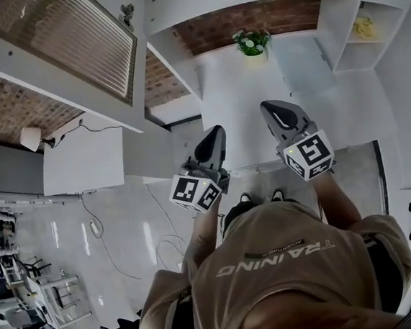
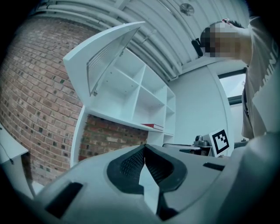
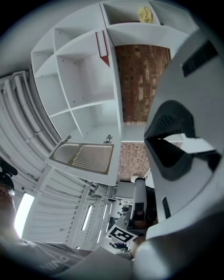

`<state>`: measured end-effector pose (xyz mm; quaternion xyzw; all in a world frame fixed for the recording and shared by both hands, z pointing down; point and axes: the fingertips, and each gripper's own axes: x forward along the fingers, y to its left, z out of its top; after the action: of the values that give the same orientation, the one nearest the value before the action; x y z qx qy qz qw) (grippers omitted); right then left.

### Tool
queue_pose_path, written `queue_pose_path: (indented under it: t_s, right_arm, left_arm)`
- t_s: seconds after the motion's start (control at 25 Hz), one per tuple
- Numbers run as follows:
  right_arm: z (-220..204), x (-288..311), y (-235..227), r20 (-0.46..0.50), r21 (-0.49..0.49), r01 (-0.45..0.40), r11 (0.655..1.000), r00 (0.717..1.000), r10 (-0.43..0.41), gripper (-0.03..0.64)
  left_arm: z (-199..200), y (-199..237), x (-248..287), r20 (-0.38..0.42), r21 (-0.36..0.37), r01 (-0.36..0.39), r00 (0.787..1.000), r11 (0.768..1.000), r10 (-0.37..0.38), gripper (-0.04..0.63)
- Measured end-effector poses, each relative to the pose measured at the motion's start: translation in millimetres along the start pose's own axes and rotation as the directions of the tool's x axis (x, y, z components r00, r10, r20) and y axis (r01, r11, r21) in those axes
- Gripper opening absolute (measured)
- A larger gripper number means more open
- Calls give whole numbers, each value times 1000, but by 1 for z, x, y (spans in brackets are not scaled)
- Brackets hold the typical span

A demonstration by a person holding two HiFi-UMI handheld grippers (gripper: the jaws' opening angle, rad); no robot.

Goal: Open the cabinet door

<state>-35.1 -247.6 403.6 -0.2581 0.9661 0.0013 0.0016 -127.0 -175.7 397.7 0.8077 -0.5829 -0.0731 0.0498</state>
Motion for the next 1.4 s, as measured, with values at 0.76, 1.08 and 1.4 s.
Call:
queue_pose_path:
  t_s: [0.76,1.08,1.4]
  right_arm:
    - [37,-10,27,4,-92,102,990,995,-102,14]
    - [41,-10,47,-4,-155,102,983,995,-104,14]
    - [24,-7,61,-34,-103,79,992,996,-83,14]
  left_arm:
    - [42,16,-11,65,107,46,996,993,-53,8]
    - [46,19,-32,78,99,46,995,994,-54,8]
    - [29,22,-50,52,80,37,998,996,-41,8]
